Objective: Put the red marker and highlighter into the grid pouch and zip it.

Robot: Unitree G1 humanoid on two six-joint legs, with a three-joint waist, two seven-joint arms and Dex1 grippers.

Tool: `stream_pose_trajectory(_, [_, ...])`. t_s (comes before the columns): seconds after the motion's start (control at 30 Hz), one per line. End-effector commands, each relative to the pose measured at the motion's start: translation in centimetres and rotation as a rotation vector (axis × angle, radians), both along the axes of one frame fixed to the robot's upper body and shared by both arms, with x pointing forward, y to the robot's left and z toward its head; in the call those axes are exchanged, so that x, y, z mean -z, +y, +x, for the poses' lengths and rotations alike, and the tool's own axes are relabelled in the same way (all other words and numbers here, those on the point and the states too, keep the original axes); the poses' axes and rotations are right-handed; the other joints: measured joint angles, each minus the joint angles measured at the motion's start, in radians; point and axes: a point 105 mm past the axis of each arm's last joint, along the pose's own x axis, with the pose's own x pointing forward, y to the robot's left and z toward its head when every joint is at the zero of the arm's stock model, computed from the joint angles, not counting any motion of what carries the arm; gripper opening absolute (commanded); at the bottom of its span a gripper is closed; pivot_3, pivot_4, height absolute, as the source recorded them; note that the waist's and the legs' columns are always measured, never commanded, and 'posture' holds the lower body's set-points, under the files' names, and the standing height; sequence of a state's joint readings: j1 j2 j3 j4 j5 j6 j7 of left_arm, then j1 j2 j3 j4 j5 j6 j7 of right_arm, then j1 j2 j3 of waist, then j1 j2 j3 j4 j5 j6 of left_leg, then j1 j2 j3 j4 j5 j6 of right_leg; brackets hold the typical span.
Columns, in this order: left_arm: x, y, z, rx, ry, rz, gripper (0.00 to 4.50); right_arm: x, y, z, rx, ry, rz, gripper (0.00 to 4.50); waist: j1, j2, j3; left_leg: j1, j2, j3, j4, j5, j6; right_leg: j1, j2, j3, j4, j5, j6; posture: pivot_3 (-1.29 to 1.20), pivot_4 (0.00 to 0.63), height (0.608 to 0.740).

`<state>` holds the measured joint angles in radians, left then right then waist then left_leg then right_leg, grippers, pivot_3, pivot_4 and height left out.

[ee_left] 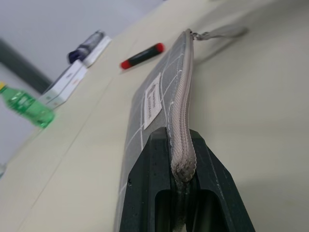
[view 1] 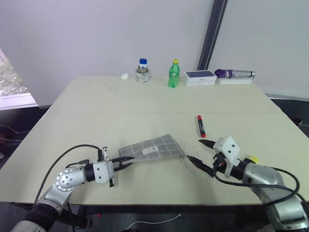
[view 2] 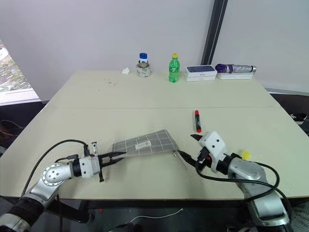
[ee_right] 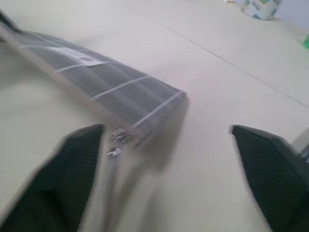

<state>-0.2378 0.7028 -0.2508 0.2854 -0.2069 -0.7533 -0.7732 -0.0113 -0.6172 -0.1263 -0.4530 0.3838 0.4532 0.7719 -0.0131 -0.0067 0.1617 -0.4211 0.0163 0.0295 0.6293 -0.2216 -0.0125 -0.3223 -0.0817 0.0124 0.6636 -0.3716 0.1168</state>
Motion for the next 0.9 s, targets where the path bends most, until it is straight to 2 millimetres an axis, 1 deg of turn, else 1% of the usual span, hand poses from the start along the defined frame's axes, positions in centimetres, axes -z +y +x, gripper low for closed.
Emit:
stream_pose_trajectory(0.03, [-1.8,0.0,0.3,-0.032,-0.05,-0.046,0.0,-0.6,1.3,-0.6,-0.037,-0.012,0.019,4.44,0.0,0.0,0.0,0.0,0.0,0.0,0.0,0.0,0.0,0.0,0.0,0.0,0.0,0.0,0.0,0.0,0.15,0.74])
stream_pose_trajectory(0.1, [-2.0,-0.2,0.2,-0.032,-0.056,-0.044,0.0,-0.4,1.4,0.0,0.004,-0.002,0.051,4.44,-0.001,0.0,0.0,0.0,0.0,0.0,0.0,0.0,0.0,0.0,0.0,0.0,0.0,0.0,0.0,0.0,0.15,0.74])
stream_pose_trajectory(0.17, [-2.0,-0.3,0.3,-0.046,-0.055,-0.052,0.0,0.3,1.2,1.0,0.082,0.024,0.072,4.44,-0.001,0.0,0.0,0.0,0.0,0.0,0.0,0.0,0.0,-0.001,0.0,0.0,0.0,0.0,0.0,0.0,0.15,0.74])
stream_pose_trajectory(0.23, [-2.1,-0.5,0.4,-0.058,-0.048,-0.07,0.0,0.3,1.5,1.6,0.128,0.049,0.166,4.44,-0.001,0.0,0.0,0.0,0.0,0.0,0.0,0.0,0.0,-0.001,0.001,0.0,0.0,0.0,0.0,0.0,0.15,0.74])
stream_pose_trajectory(0.3, [-2.0,-0.8,0.3,-0.056,-0.049,-0.069,0.0,1.3,1.4,2.2,0.182,0.061,0.167,4.44,0.001,0.0,0.0,-0.001,0.0,0.0,0.0,0.0,0.0,-0.001,0.0,0.0,0.0,0.0,0.0,0.0,0.15,0.74])
stream_pose_trajectory(0.37, [-2.0,-0.9,0.3,-0.054,-0.055,-0.062,0.0,2.1,1.8,2.2,0.191,0.101,0.187,4.44,0.003,0.0,0.0,-0.002,0.0,0.0,0.0,0.0,0.0,-0.002,0.0,0.0,0.0,0.0,0.0,0.0,0.15,0.74])
stream_pose_trajectory(0.47, [-1.9,-1.0,0.3,-0.054,-0.058,-0.06,0.0,3.3,2.9,1.8,0.168,0.16,0.2,4.44,0.001,0.0,0.0,-0.003,-0.001,0.0,0.0,0.0,0.0,-0.003,0.0,0.0,0.0,0.0,0.0,0.0,0.15,0.74])
stream_pose_trajectory(0.53, [-1.8,-1.1,0.3,-0.05,-0.059,-0.055,0.0,3.6,3.7,1.7,0.147,0.17,0.201,4.44,0.0,0.0,0.0,-0.003,0.0,0.0,0.0,0.0,0.0,-0.004,0.001,0.0,0.0,0.0,0.0,0.0,0.15,0.74])
stream_pose_trajectory(0.6, [-1.8,-1.1,0.4,-0.051,-0.055,-0.056,0.0,3.2,4.2,2.1,0.167,0.178,0.26,3.94,-0.001,0.0,0.0,-0.003,0.0,0.0,0.0,0.0,0.0,-0.004,0.001,0.0,0.0,0.0,0.0,0.0,0.15,0.74])
stream_pose_trajectory(0.67, [-1.9,-1.0,0.4,-0.054,-0.051,-0.059,0.0,3.1,4.8,2.4,0.171,0.182,0.283,3.24,-0.001,0.0,0.0,-0.003,0.0,0.0,0.0,0.0,0.0,-0.004,0.001,0.0,0.0,0.0,0.0,0.0,0.15,0.74])
stream_pose_trajectory(0.8, [-1.7,-0.9,0.3,-0.052,-0.042,-0.053,0.0,3.0,5.7,3.7,0.204,0.168,0.304,1.21,-0.001,0.0,0.0,-0.004,0.0,0.0,0.0,0.0,0.0,-0.005,0.001,0.0,0.001,0.0,0.0,0.0,0.15,0.74])
stream_pose_trajectory(0.87, [-1.6,-0.9,0.3,-0.054,-0.041,-0.049,0.0,2.5,6.2,4.0,0.188,0.147,0.301,0.14,-0.001,0.0,0.0,-0.004,0.0,0.0,0.0,0.0,0.0,-0.005,0.001,0.0,0.001,0.0,0.0,0.0,0.15,0.74])
stream_pose_trajectory(0.9, [-1.6,-0.9,0.3,-0.055,-0.041,-0.047,0.0,2.2,7.0,3.8,0.142,0.118,0.255,0.06,0.0,0.0,0.0,-0.004,0.0,0.0,0.0,0.0,0.0,-0.005,0.001,0.0,0.001,0.0,0.0,0.0,0.15,0.74])
